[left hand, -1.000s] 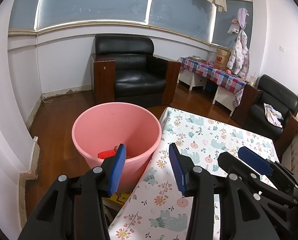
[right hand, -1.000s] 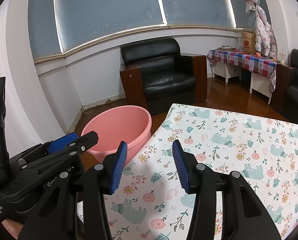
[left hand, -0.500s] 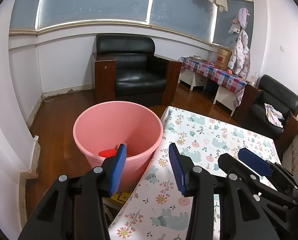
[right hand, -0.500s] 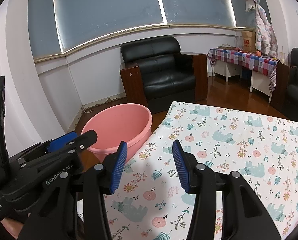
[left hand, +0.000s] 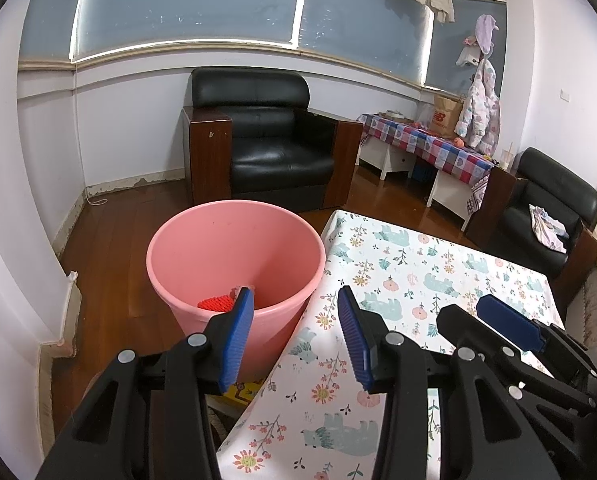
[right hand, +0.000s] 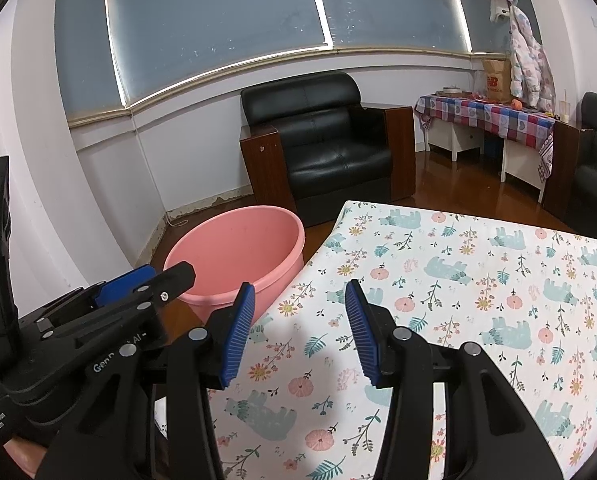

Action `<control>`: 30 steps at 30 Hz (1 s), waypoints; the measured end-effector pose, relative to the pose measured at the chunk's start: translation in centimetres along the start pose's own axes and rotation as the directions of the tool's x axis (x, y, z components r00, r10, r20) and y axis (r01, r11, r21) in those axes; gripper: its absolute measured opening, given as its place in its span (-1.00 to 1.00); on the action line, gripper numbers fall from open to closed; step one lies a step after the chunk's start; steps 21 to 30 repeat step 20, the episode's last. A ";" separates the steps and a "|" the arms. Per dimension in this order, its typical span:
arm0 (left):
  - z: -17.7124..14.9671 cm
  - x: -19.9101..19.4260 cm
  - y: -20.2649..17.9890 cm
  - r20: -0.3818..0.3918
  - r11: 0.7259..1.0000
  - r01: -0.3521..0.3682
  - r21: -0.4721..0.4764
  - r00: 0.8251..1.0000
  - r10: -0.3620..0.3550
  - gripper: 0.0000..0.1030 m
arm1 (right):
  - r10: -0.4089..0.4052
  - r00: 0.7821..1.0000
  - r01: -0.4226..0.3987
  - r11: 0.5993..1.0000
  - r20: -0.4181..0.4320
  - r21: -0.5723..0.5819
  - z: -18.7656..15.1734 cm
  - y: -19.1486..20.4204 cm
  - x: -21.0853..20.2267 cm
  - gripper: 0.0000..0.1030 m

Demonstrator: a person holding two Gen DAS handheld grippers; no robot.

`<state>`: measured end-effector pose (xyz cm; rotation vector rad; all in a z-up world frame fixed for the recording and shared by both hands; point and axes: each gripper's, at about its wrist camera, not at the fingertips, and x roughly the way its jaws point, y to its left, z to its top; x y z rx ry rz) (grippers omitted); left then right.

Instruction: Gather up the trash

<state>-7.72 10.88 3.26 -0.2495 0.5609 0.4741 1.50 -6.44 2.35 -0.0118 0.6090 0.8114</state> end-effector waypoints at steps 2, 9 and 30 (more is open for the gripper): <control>-0.1 0.1 0.2 0.000 1.000 0.000 0.002 1.000 0.000 -0.16 | 0.000 1.000 0.000 1.000 0.000 0.000 0.0 0.0 0.0 -0.07; -0.2 0.0 0.1 0.005 1.000 -0.004 0.004 1.000 0.004 -0.16 | 0.001 1.000 -0.001 1.000 0.007 0.003 -0.1 0.1 -0.2 -0.07; -0.6 0.0 -0.1 -0.001 1.000 0.004 0.022 1.000 -0.004 -0.16 | -0.001 1.000 0.001 1.000 0.011 0.014 -0.2 0.0 -0.6 -0.07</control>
